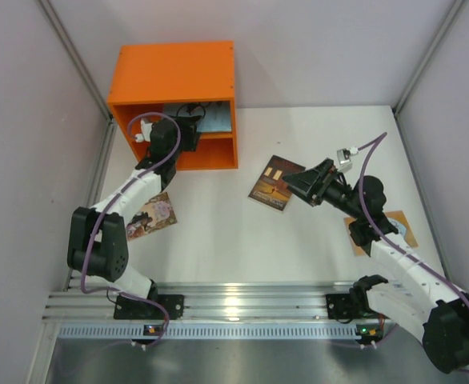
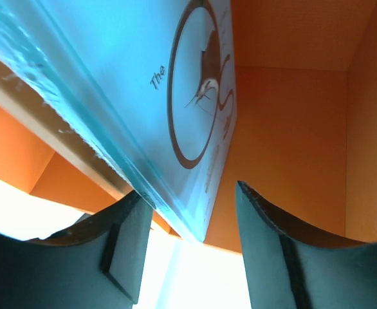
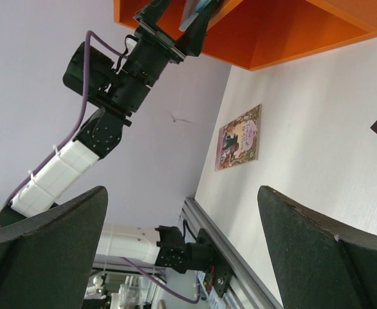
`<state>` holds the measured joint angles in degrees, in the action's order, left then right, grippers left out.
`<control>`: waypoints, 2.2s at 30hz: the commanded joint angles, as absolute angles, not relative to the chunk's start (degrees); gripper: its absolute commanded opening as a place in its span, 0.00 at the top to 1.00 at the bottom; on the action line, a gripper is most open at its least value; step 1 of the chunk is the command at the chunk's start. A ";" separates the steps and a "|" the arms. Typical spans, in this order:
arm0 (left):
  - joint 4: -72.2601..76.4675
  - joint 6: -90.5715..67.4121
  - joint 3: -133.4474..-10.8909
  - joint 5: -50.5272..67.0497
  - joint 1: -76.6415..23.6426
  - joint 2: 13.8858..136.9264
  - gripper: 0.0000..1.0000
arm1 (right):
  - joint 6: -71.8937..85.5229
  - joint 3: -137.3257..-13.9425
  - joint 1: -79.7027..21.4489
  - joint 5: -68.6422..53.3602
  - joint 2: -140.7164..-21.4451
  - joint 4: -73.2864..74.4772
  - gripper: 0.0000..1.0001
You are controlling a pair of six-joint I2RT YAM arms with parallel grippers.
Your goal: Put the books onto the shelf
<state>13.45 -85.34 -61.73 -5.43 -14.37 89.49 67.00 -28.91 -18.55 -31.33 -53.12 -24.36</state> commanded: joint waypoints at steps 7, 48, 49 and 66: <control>7.82 -82.27 -65.57 -4.66 -14.50 86.49 0.39 | 65.48 -30.15 -18.02 -31.38 -51.33 -24.79 0.00; 10.72 -81.30 -65.13 -2.81 -15.38 88.50 1.00 | 64.78 -29.27 -18.02 -30.41 -51.77 -24.61 0.00; 10.90 -82.08 -65.04 -2.90 -15.47 88.51 1.00 | 64.78 -29.27 -17.93 -30.41 -51.94 -24.78 0.00; 13.45 -85.43 -65.04 -3.60 -16.08 90.53 1.00 | 64.25 -29.35 -18.02 -30.32 -52.56 -24.96 0.00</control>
<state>10.11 -85.49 -62.57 -4.23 -14.83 89.62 65.58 -28.88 -18.57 -30.87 -52.38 -22.65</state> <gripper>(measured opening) 0.224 0.996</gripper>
